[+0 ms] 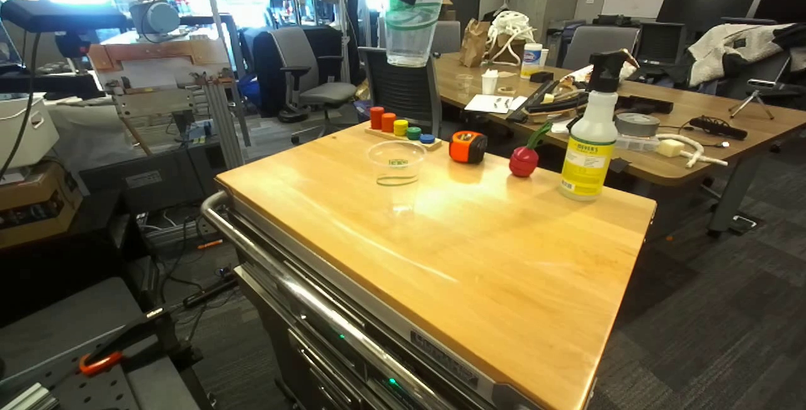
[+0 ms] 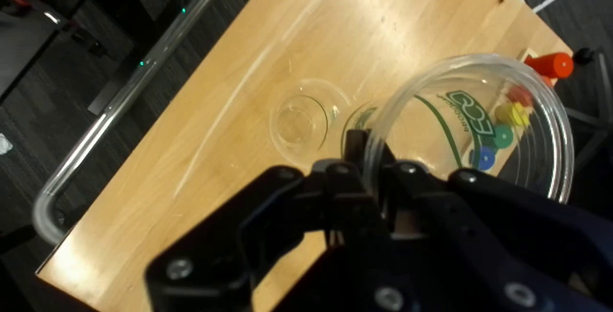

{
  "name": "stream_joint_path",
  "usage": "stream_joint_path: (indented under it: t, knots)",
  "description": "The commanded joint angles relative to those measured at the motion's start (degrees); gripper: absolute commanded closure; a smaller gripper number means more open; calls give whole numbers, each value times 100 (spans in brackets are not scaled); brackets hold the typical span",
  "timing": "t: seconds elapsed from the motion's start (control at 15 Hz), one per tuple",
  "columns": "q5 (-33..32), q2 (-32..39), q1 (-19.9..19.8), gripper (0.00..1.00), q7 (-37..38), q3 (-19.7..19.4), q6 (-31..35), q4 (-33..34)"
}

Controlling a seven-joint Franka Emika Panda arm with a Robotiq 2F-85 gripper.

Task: Stack the three clear cups together

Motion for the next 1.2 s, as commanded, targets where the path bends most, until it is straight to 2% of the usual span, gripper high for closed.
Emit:
stream_joint_path:
  t: [0.0,0.27,0.47,1.13]
  knots:
    - [8,-199,50,99,-490,12,9,-584]
    - [-160,-73,52,99,-862,-5,512,-1027]
    - [-49,14,27,99,-1078,-18,983,-1257]
    - [191,295,38,99,-1575,41,1703,-1484]
